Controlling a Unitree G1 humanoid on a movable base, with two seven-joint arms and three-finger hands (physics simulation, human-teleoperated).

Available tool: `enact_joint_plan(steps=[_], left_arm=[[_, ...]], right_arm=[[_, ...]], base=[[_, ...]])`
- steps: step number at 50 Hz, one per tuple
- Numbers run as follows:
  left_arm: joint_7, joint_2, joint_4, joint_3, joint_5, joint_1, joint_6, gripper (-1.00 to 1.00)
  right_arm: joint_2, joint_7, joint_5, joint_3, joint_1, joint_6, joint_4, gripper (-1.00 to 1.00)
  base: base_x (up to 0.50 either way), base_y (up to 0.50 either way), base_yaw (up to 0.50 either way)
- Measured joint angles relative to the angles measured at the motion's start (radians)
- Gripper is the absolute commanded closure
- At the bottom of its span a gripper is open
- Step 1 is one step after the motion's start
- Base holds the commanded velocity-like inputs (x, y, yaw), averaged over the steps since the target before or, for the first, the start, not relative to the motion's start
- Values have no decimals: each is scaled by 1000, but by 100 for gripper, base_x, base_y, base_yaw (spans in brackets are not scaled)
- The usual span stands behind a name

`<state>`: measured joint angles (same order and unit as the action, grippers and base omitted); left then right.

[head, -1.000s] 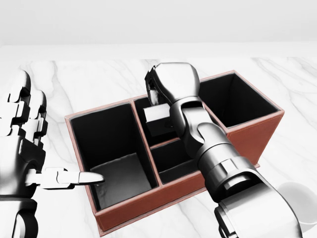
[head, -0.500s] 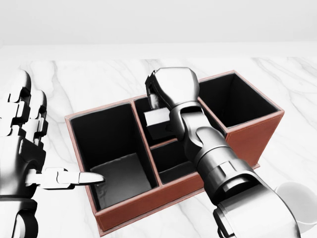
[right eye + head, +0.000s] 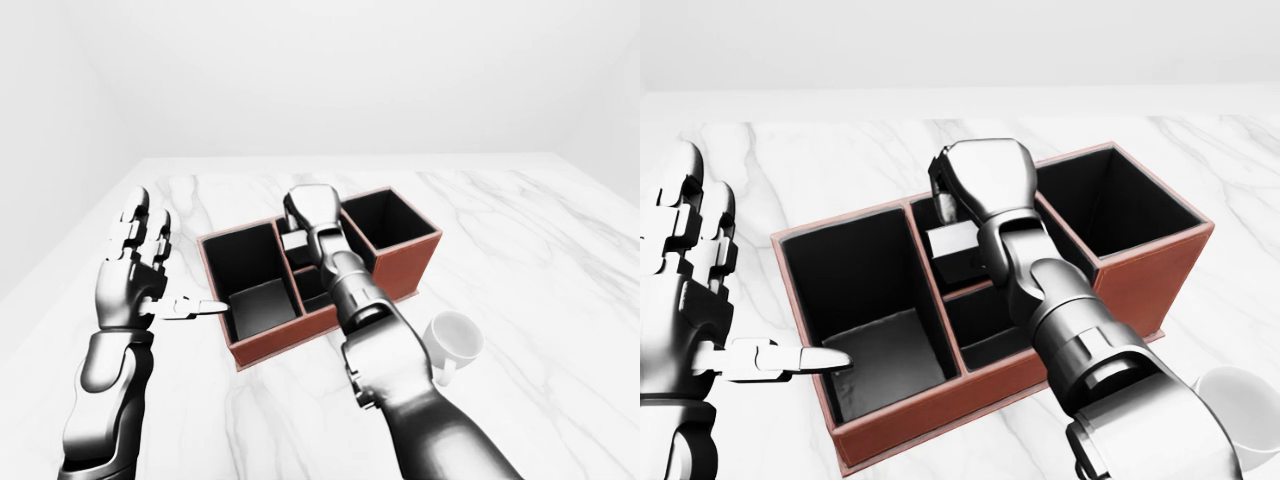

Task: Pick up the book and place it in the front compartment of the caddy.

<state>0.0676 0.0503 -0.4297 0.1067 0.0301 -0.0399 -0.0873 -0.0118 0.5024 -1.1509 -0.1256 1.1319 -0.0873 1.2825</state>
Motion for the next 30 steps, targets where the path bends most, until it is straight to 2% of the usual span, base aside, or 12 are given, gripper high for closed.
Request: enact_joint_plan(steps=[30], left_arm=[[1,-1,-1,-2,0,3,0,-100]], right_arm=[[8,21,-18,-1,5,0,6,100]], base=[[0,0,0]])
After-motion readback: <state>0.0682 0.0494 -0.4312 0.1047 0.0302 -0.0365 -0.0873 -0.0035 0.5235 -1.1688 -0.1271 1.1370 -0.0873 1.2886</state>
